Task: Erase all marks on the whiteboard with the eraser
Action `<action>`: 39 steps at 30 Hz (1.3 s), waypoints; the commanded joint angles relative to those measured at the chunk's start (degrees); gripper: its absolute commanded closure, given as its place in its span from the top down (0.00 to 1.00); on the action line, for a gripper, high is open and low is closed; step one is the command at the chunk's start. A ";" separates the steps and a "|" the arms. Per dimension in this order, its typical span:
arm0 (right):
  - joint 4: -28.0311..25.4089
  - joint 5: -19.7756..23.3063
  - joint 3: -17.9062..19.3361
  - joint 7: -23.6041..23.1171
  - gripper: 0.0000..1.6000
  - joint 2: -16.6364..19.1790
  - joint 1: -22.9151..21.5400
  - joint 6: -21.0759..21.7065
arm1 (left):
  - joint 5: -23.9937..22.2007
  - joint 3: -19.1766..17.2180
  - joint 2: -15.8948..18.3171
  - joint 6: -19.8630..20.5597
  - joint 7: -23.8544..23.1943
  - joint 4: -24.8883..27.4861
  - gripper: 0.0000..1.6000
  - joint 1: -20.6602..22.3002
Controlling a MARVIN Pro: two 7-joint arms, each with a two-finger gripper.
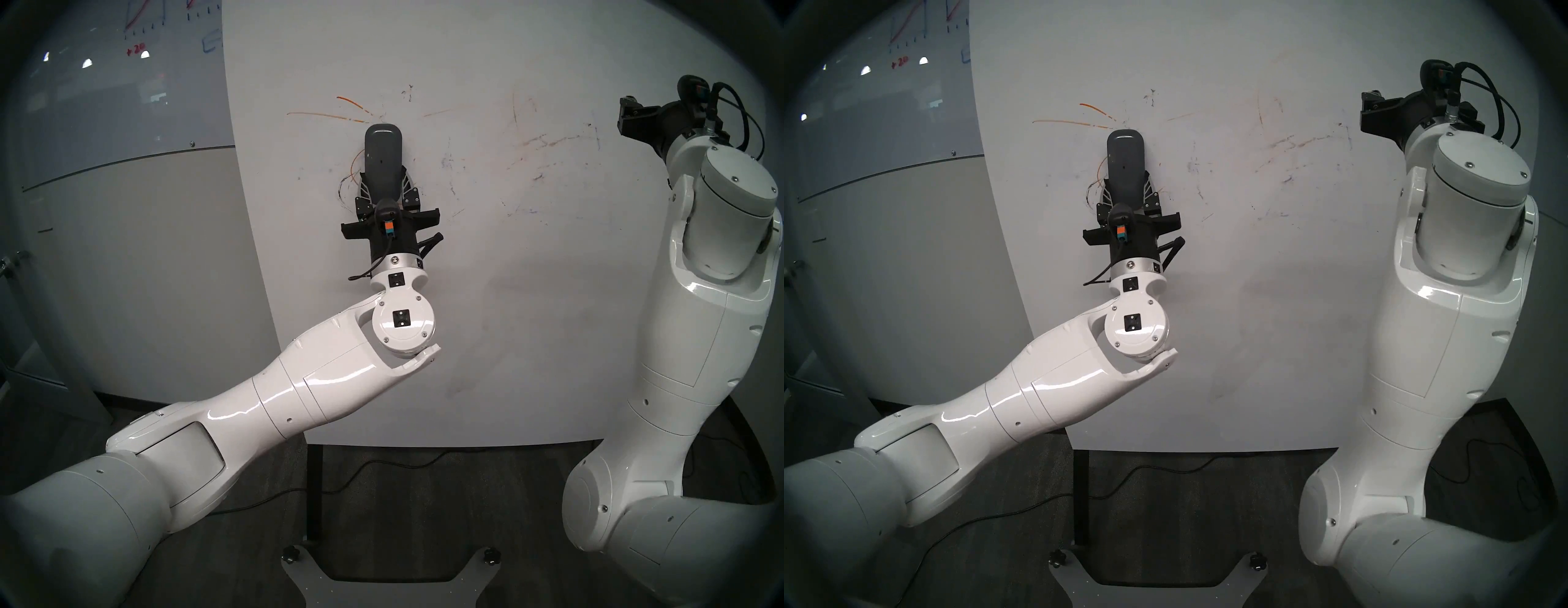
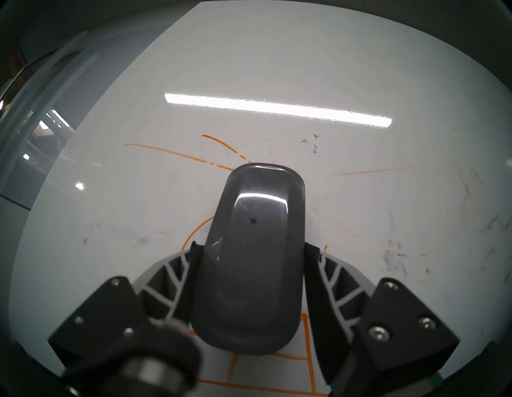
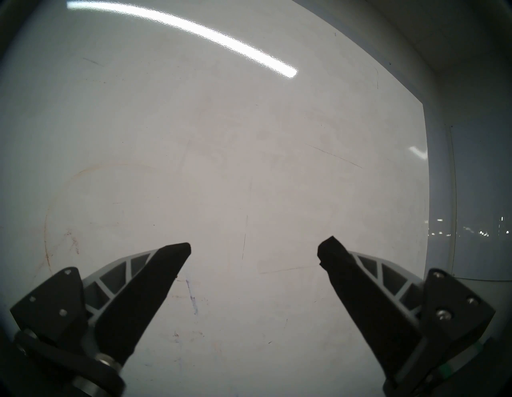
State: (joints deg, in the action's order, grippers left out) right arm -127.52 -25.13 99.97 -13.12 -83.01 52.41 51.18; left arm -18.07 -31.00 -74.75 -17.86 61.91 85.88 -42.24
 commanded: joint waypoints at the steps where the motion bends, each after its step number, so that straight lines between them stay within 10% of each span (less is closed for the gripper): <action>1: -0.34 0.01 -0.04 0.03 1.00 0.05 -0.31 -0.10 | 0.46 -7.44 4.00 0.00 -1.29 1.48 0.00 5.93; 11: -0.35 0.15 -0.03 0.05 1.00 0.13 -0.28 -0.12 | -1.00 -16.21 4.85 1.95 -6.11 0.55 0.00 10.65; 17: -0.52 0.21 -0.08 0.12 1.00 0.17 -0.39 -0.11 | -9.86 -19.14 0.29 7.47 -12.23 -5.71 0.00 12.92; 23: -0.57 0.24 -0.11 0.20 1.00 0.17 -0.42 -0.06 | -17.41 -18.44 -1.76 10.37 -12.74 -6.10 0.00 8.17; 39: -0.52 0.43 -0.09 0.23 1.00 0.29 -0.35 -0.10 | -18.44 -10.59 -2.53 10.67 -6.65 2.27 0.00 0.79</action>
State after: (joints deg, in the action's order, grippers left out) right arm -127.50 -24.65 99.97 -13.00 -82.73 52.55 51.17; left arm -31.73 -47.07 -75.80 -10.82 53.88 88.45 -36.21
